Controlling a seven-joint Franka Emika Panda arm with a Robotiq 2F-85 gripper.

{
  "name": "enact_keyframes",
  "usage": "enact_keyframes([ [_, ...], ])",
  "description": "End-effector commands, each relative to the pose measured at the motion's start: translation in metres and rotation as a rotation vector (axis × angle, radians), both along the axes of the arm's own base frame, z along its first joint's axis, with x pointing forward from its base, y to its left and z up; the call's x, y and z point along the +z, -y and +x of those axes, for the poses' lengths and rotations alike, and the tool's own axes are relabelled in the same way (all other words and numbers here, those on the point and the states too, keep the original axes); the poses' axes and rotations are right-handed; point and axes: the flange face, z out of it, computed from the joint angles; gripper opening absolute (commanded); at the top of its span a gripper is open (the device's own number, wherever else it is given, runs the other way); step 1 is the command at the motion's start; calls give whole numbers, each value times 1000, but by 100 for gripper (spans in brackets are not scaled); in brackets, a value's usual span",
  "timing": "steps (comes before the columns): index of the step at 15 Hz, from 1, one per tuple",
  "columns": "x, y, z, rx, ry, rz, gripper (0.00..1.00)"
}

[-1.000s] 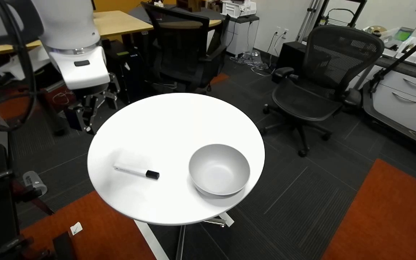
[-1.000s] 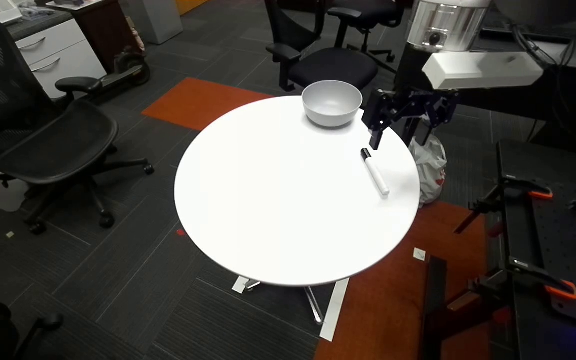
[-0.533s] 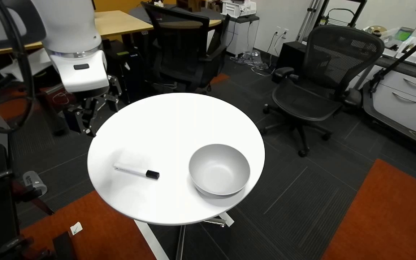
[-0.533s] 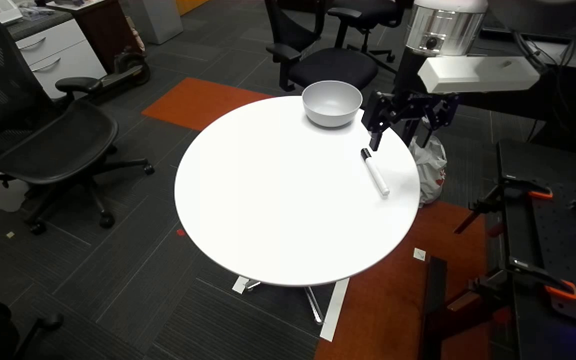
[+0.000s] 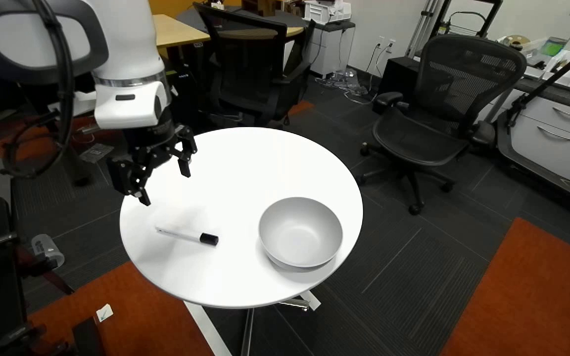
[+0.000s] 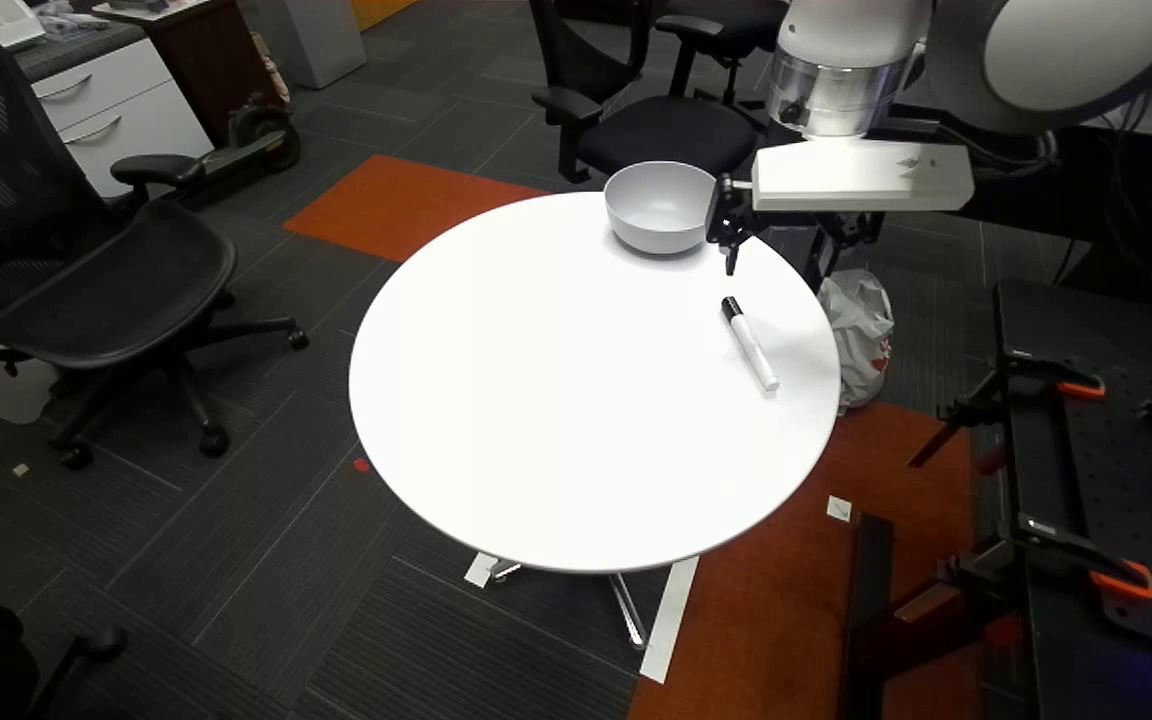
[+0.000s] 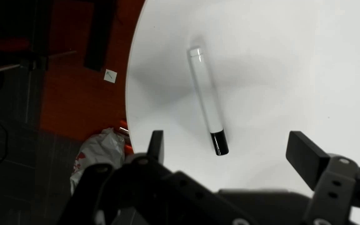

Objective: Pick the marker and move it to the left on the table

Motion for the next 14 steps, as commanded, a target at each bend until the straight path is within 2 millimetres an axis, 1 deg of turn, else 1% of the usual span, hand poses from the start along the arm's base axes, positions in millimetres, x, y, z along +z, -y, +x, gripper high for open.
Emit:
enact_keyframes([
  [1, -16, 2, 17, -49, -22, -42, 100],
  [4, -34, 5, 20, -56, -35, -59, 100],
  [8, -56, 12, 18, -51, -67, -57, 100],
  [14, -78, 17, 20, -31, -51, -73, 100],
])
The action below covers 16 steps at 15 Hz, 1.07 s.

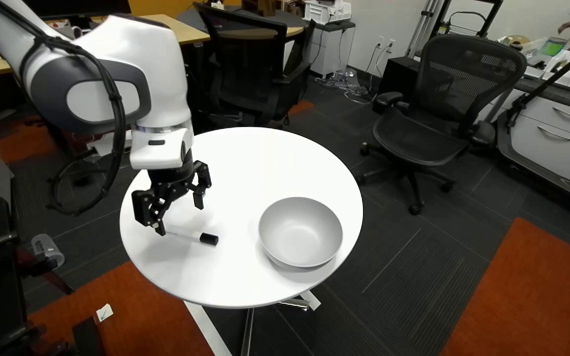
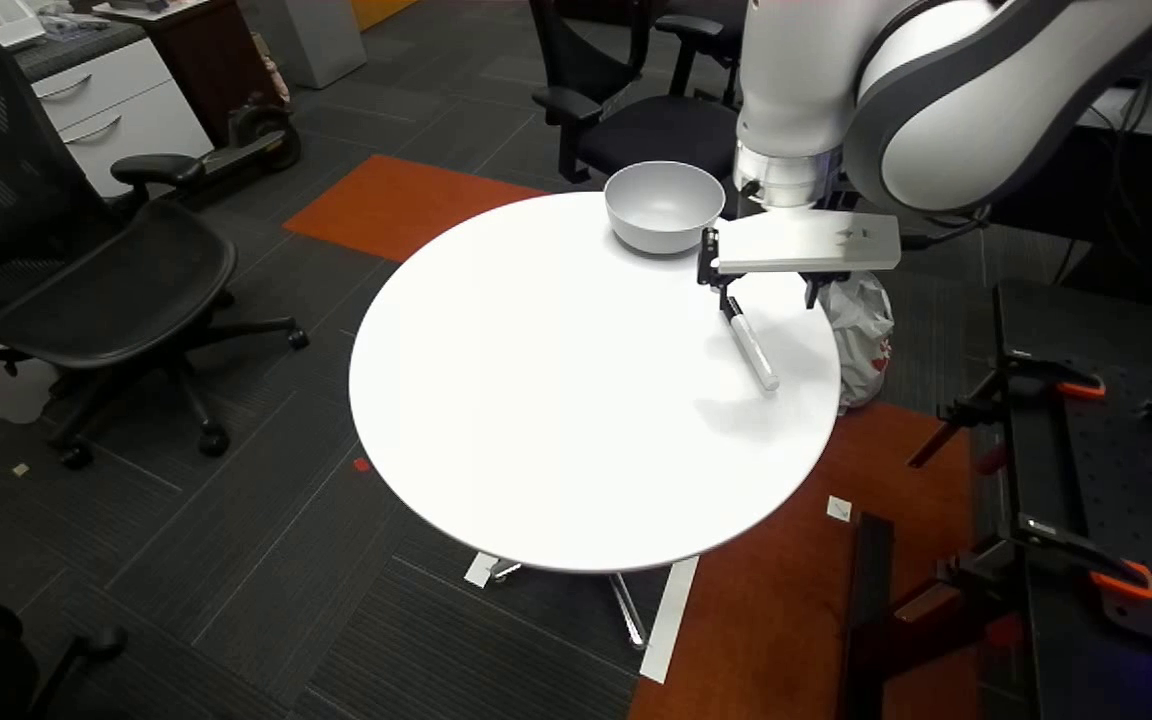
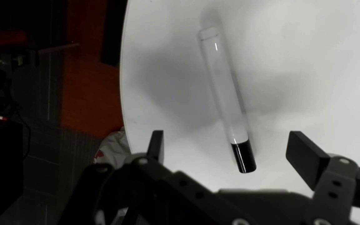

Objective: Pick the marker and move it to the left on the table

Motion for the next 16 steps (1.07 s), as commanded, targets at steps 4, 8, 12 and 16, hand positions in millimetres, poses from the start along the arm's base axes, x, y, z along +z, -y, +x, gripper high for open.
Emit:
enact_keyframes([
  [4, -23, 5, 12, 15, 55, -14, 100],
  [8, -37, 8, 15, 11, 52, -8, 100],
  [12, -46, 11, 20, -11, 45, -7, 66],
  [16, -48, 14, 25, -26, 47, -5, 34],
])
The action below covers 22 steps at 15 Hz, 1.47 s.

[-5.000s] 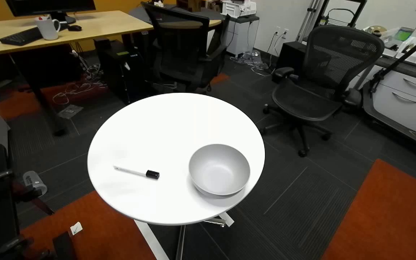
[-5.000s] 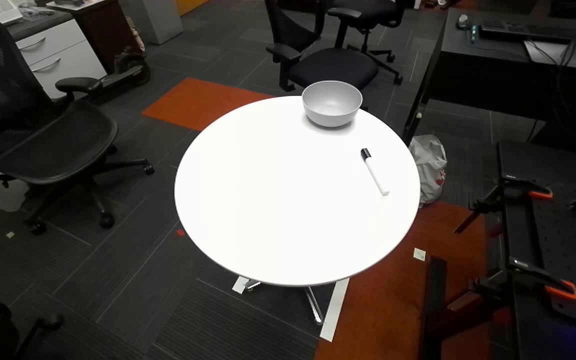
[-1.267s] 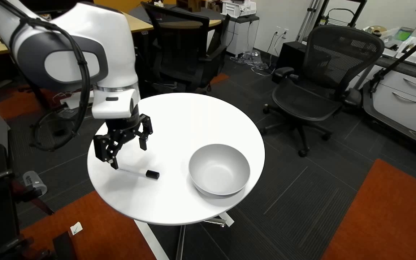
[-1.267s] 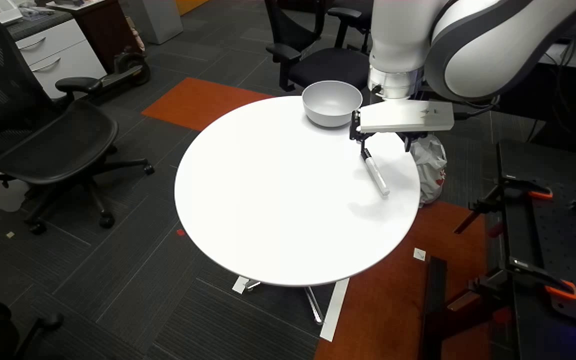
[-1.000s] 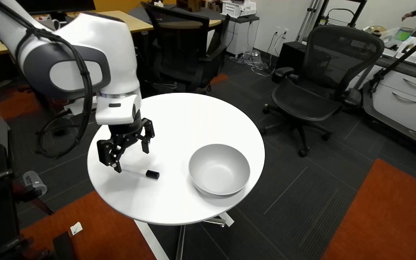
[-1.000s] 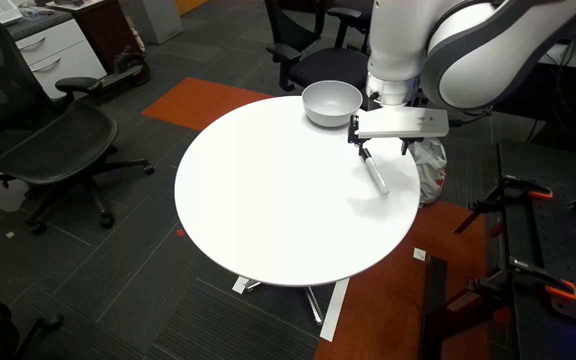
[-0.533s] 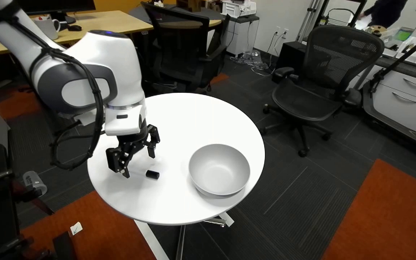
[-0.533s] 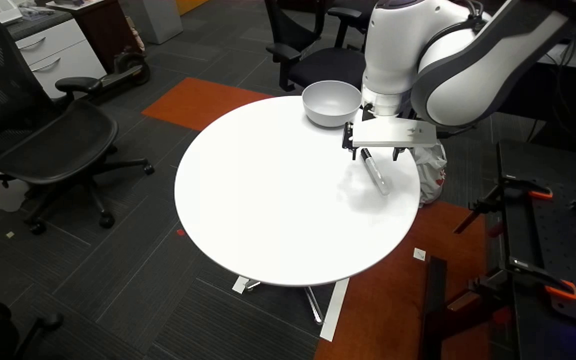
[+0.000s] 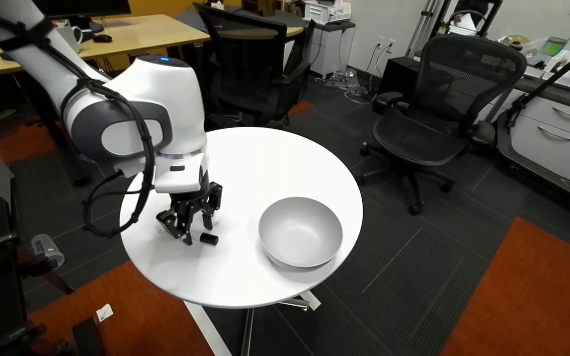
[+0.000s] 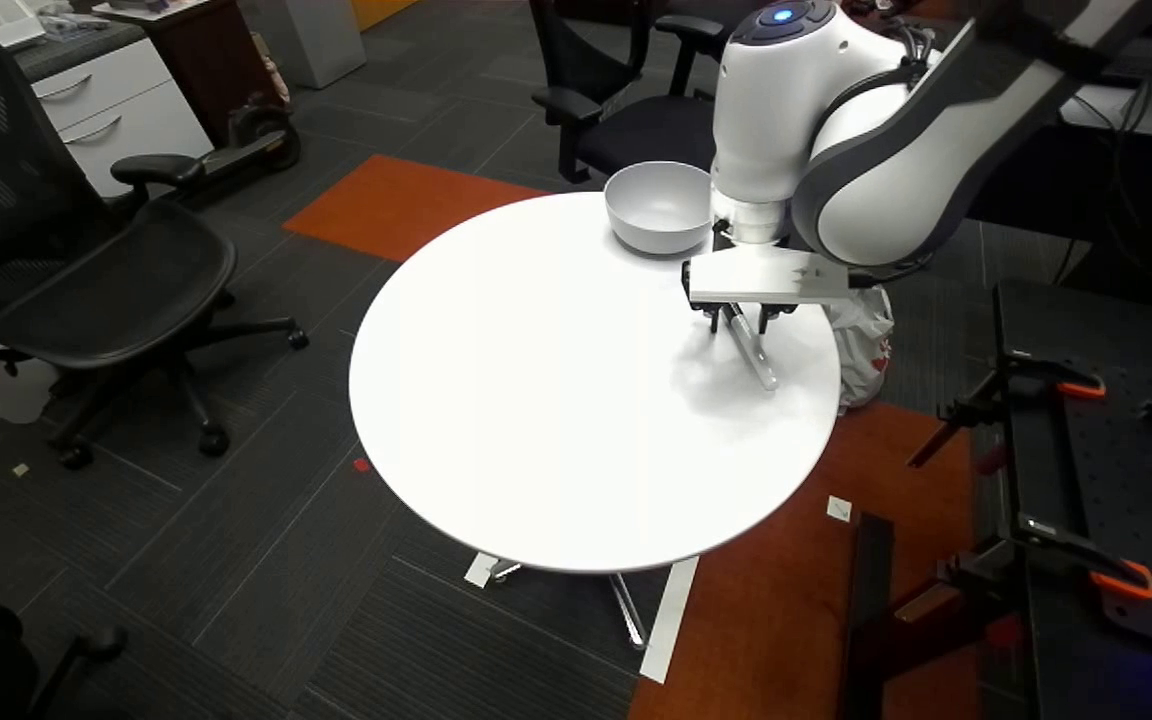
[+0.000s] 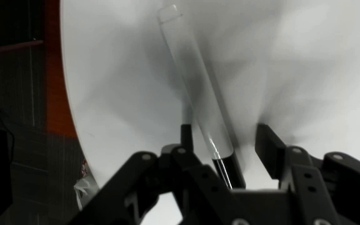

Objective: Pick the marker and move it to the left on the table

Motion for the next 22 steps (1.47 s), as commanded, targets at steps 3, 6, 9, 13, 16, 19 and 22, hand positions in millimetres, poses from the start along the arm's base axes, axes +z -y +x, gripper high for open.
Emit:
enact_keyframes([
  [3, 0, 5, 8, -9, 17, 4, 12],
  [6, 7, 0, 10, -6, 16, -3, 5],
  [9, 34, -25, 16, 29, 32, -25, 5],
  [13, 79, -58, 45, 104, 97, -73, 5],
  [16, 110, -82, 76, 172, 138, -96, 5],
  [19, 127, -110, 108, 263, 184, -115, 5],
  [22, 132, -142, 135, 358, 220, -158, 5],
])
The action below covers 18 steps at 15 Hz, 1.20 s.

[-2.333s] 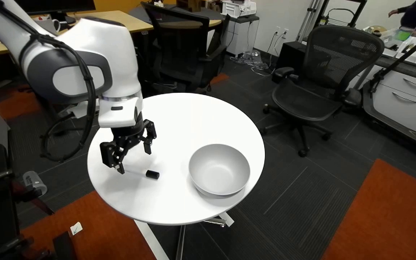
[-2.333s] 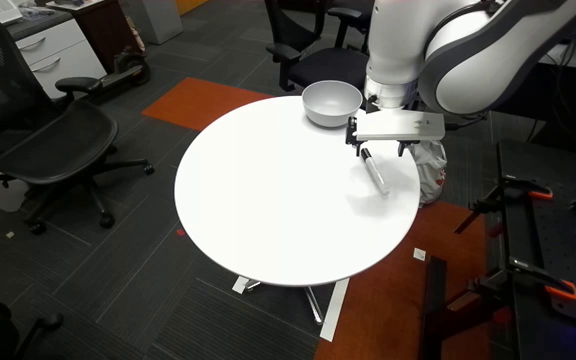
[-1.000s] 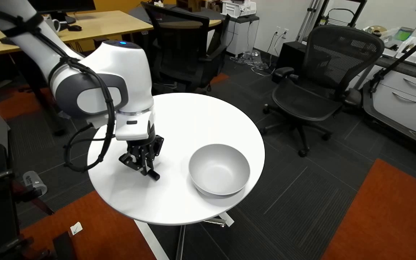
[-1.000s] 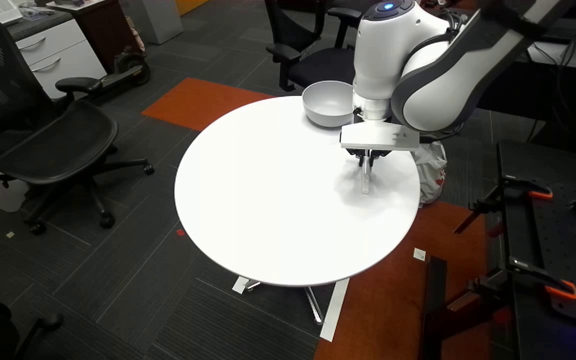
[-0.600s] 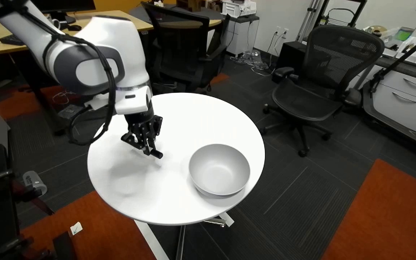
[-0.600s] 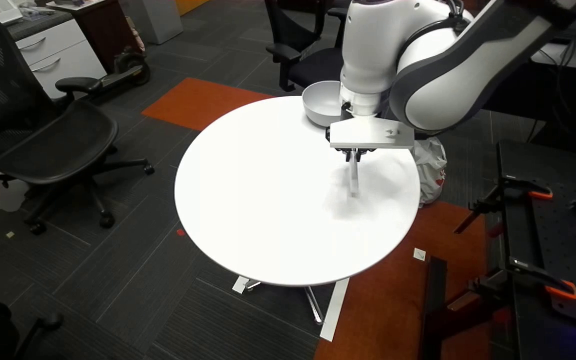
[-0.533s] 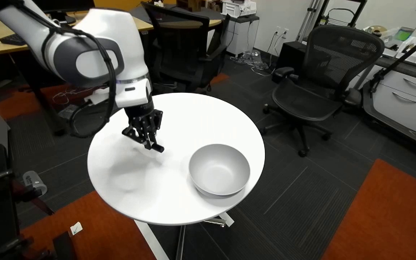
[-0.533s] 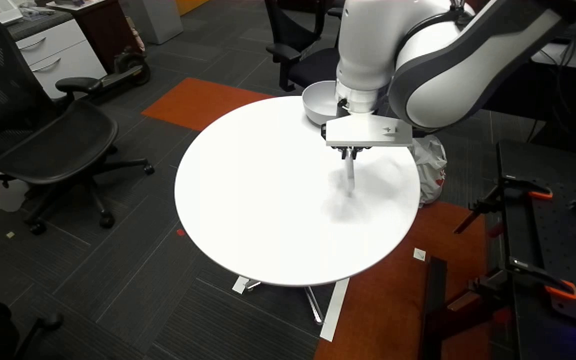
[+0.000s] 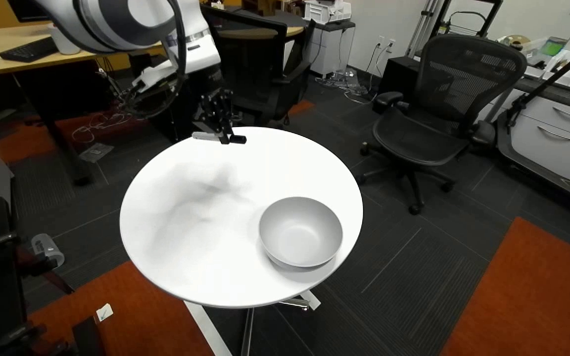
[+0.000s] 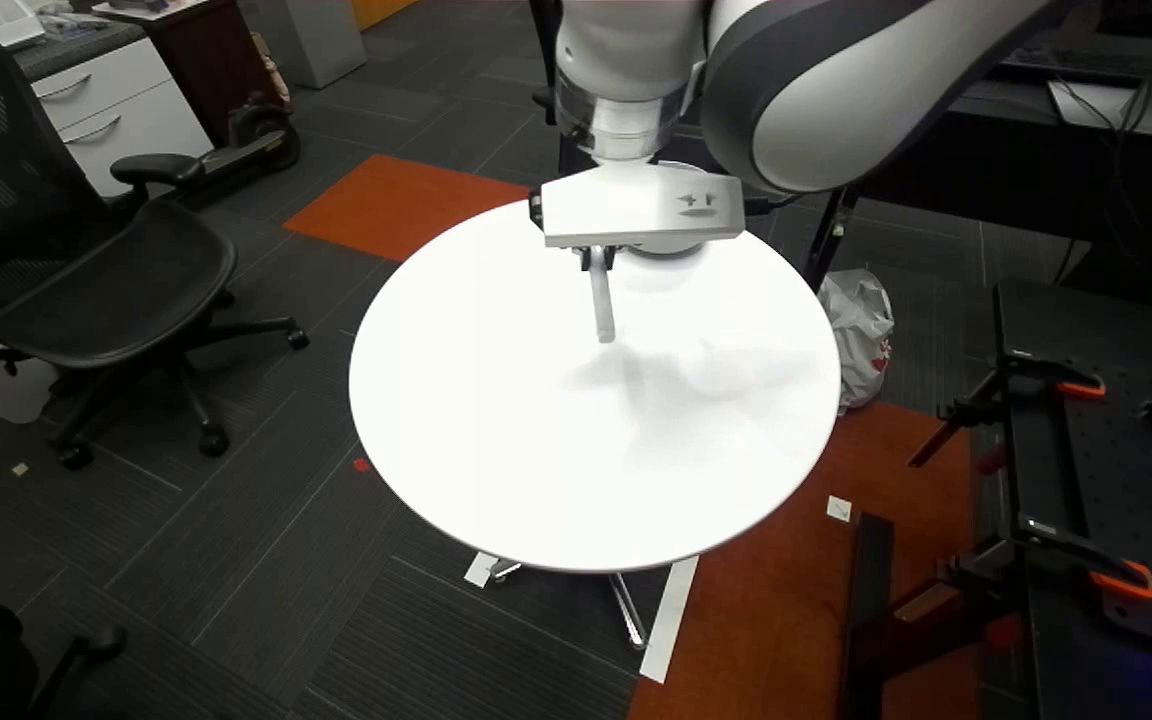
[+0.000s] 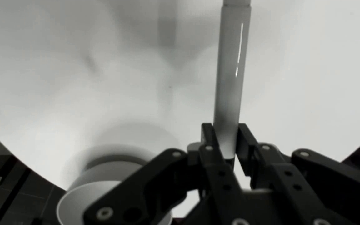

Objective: Pick the marker and move it to the left on the table

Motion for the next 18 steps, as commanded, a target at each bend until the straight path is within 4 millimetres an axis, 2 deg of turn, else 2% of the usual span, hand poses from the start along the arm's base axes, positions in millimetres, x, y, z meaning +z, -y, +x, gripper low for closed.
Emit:
enact_keyframes([
  [1, -1, -39, 32, 101, 11, -63, 5],
  [6, -22, -98, 57, 307, -30, -114, 5],
  [9, -36, -117, 71, 424, -73, -120, 5],
  [12, -48, -118, 83, 550, -103, -134, 5],
  [18, -82, -102, 103, 709, -168, -147, 5],
])
